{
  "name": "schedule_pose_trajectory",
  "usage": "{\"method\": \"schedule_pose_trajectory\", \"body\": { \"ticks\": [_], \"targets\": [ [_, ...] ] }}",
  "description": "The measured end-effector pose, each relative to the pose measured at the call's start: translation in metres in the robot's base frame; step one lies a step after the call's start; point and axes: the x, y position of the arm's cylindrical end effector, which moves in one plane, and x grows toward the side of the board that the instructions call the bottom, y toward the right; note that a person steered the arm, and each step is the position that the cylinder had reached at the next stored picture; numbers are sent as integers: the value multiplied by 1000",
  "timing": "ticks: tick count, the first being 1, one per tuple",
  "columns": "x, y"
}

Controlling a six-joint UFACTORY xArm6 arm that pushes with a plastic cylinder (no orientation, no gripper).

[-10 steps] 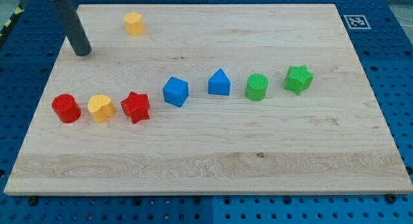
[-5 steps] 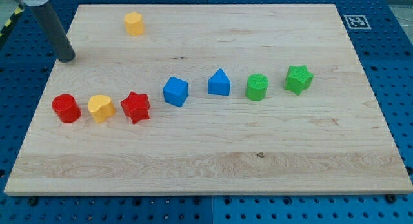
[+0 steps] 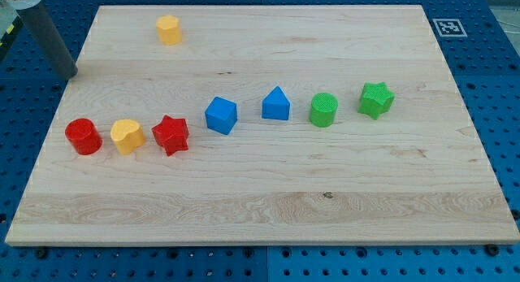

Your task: Move your arm to the top left of the board

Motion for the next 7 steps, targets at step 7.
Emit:
{"method": "schedule_pose_trajectory", "body": {
  "ticks": [7],
  "targets": [
    [-46, 10]
  ]
}}
